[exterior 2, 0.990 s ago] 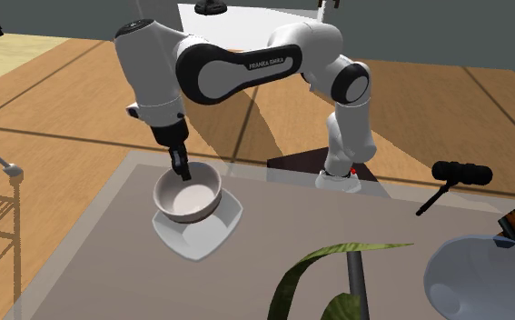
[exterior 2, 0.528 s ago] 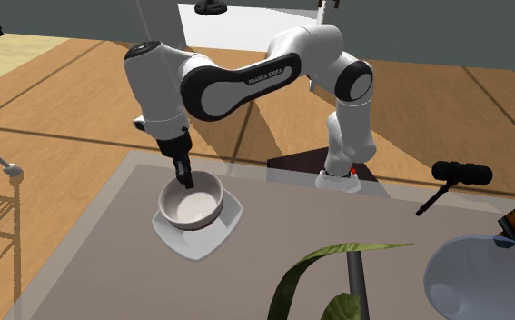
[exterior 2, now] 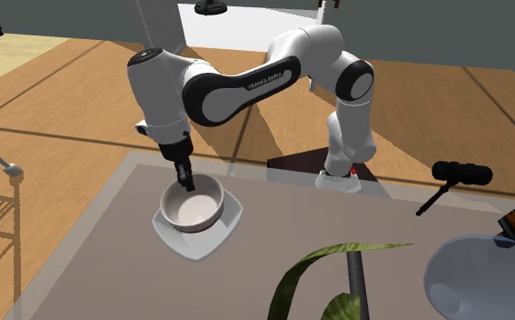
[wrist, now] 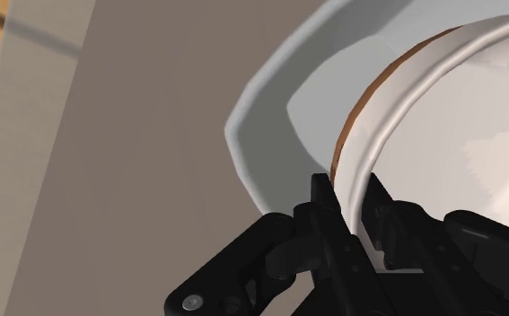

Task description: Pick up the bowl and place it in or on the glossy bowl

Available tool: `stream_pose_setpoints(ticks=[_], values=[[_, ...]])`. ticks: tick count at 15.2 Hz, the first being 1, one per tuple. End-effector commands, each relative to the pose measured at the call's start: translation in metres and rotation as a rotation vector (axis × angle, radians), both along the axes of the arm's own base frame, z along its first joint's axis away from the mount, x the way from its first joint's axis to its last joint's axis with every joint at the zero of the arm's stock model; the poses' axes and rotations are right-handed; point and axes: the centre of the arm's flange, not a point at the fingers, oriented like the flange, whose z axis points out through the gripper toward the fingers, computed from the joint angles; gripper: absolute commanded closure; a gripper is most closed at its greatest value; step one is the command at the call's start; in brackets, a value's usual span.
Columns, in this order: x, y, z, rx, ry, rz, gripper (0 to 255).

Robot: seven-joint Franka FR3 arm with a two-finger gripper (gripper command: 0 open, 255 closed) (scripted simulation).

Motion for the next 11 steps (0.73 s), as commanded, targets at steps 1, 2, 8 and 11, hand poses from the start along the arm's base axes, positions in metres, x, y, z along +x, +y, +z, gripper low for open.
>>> stream_pose_setpoints(ticks=[1, 2, 8, 11], values=[[0.000, 0.000, 0.000, 0.000, -0.001, 0.000, 255], [0.000, 0.000, 0.000, 0.000, -0.001, 0.000, 0], [0.000, -0.002, 0.013, 0.000, -0.001, 0.000, 0], [0.001, -0.007, 0.050, 0.000, -0.001, 0.000, 0]])
